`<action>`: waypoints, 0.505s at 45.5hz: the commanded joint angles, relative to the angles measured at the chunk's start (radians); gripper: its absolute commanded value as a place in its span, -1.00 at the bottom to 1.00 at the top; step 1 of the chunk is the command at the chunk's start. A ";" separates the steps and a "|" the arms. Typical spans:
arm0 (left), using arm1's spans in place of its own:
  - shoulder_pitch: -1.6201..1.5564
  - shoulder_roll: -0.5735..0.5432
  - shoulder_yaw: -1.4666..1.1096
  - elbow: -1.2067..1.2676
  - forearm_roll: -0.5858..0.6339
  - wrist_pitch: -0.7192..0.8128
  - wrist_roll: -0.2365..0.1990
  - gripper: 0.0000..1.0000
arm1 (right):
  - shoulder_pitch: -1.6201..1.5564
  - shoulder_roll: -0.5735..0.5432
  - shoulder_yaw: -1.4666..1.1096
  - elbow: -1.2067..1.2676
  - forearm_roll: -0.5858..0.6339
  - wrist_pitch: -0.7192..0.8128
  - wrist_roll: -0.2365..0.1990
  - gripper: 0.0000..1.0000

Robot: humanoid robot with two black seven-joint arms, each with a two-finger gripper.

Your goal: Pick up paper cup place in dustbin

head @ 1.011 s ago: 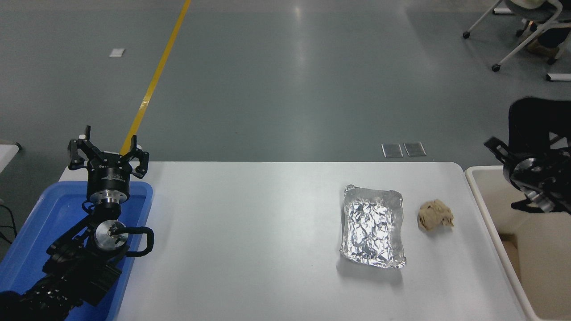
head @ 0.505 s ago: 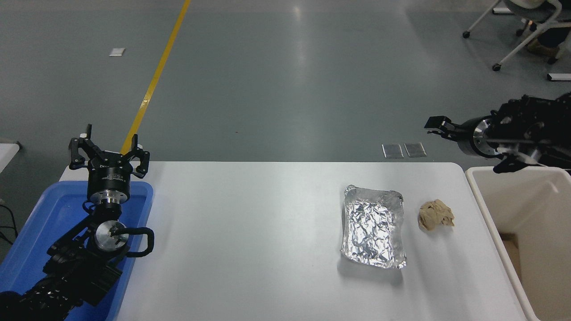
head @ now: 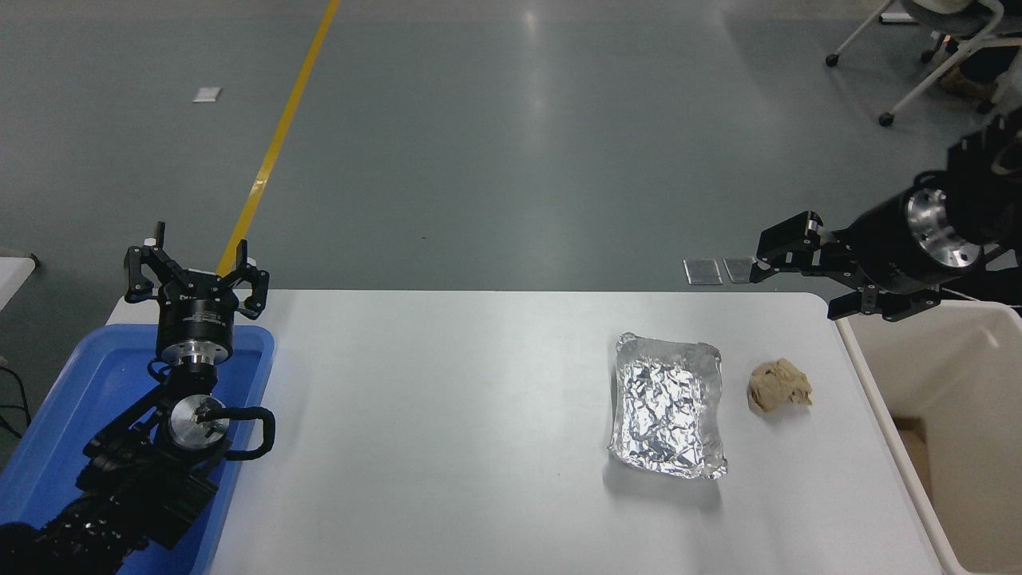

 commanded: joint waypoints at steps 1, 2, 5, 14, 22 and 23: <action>0.000 0.000 0.000 0.001 0.000 0.000 0.000 0.98 | 0.147 -0.057 -0.048 0.038 -0.040 0.143 -0.002 1.00; 0.000 0.000 0.000 0.000 0.000 0.000 0.000 0.98 | 0.148 -0.060 -0.048 0.038 -0.040 0.143 -0.001 1.00; 0.000 0.000 0.000 0.001 0.000 0.000 0.000 0.98 | 0.150 -0.061 -0.048 0.038 -0.040 0.143 -0.002 1.00; 0.000 0.000 0.000 0.000 0.000 0.000 0.000 0.98 | 0.170 -0.059 -0.046 0.038 -0.040 0.143 -0.002 1.00; 0.000 0.000 0.000 0.001 0.000 0.000 0.000 0.98 | 0.161 -0.057 -0.048 0.037 -0.047 0.134 -0.002 1.00; 0.000 0.000 0.000 0.000 0.000 0.000 0.001 0.98 | 0.158 -0.056 -0.048 0.037 -0.052 0.128 -0.002 1.00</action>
